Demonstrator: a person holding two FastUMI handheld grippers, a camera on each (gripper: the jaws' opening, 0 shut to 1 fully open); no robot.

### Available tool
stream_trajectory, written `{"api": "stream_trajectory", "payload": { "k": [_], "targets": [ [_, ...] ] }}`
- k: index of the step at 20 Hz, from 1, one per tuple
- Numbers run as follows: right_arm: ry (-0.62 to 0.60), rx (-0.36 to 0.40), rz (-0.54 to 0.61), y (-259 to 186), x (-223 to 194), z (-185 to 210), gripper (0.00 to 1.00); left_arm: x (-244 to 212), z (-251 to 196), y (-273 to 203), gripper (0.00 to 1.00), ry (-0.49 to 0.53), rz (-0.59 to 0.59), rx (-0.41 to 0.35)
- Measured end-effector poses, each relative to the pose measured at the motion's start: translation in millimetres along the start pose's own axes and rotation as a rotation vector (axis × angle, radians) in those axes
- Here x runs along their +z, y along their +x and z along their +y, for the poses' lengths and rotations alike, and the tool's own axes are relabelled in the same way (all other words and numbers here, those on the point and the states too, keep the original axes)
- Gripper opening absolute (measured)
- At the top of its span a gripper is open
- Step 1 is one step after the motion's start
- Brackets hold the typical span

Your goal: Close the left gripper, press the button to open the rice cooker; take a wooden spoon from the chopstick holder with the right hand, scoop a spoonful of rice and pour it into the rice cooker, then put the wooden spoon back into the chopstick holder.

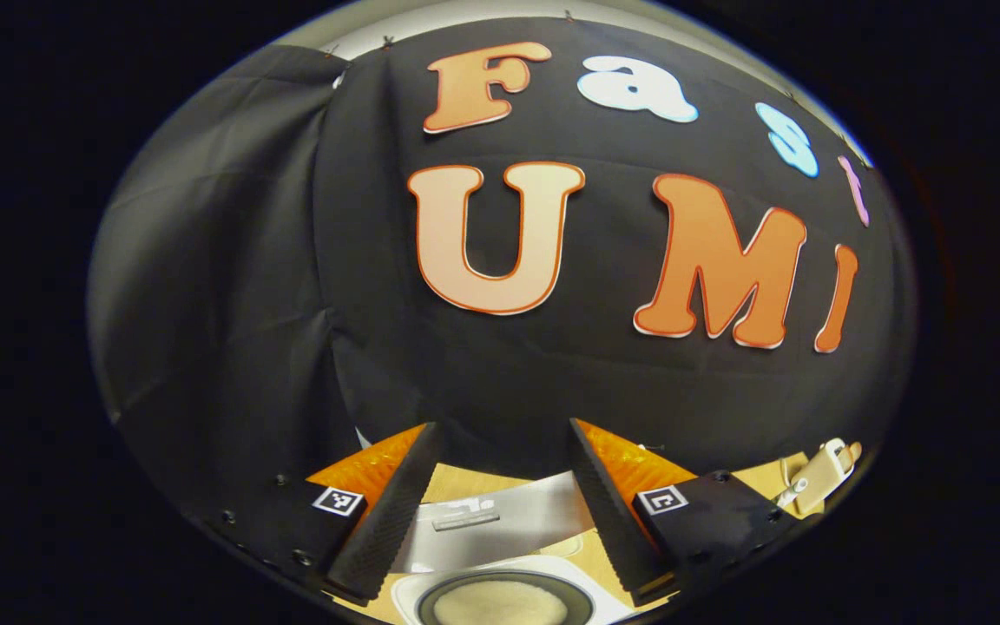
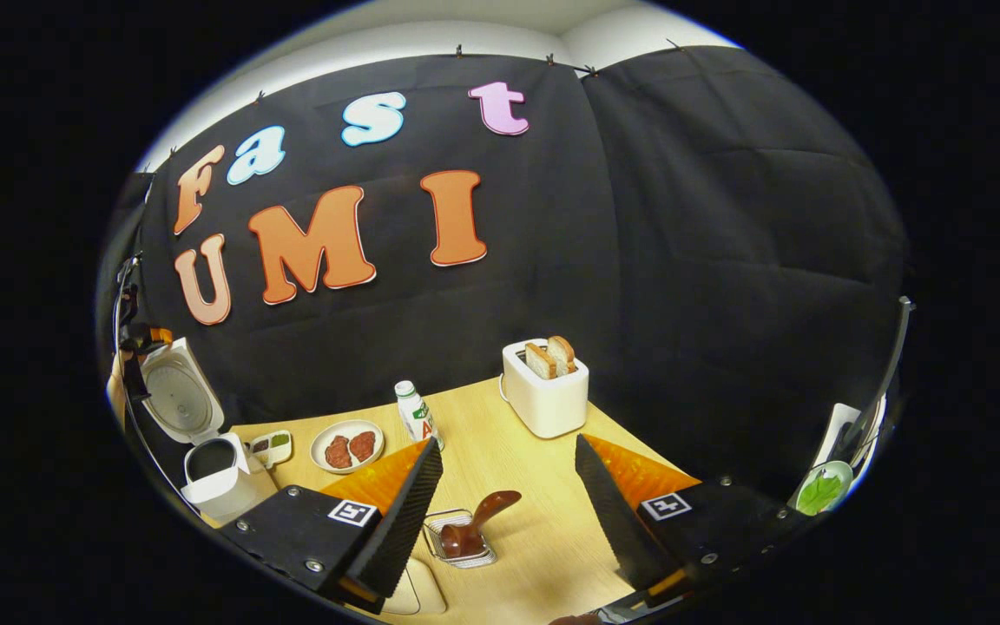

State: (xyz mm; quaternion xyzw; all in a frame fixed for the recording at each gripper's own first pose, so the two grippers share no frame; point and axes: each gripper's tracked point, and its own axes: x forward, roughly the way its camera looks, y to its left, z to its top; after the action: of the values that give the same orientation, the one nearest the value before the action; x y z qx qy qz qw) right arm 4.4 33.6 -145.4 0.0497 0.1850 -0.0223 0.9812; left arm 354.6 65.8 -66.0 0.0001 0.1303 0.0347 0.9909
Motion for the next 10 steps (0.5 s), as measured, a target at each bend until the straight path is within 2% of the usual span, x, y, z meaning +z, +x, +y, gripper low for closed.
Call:
{"api": "stream_trajectory", "payload": {
  "k": [4, 10],
  "targets": [
    [0.006, 0.04, 0.003, 9, 6, -8, 0.95, -12, -10, -30, 0.99, 0.007, -0.008, -0.035],
    [0.016, 0.169, 0.023, 29, 13, -7, 0.95, -60, -38, -95, 0.99, 0.001, 0.003, -0.046]
  ]
}}
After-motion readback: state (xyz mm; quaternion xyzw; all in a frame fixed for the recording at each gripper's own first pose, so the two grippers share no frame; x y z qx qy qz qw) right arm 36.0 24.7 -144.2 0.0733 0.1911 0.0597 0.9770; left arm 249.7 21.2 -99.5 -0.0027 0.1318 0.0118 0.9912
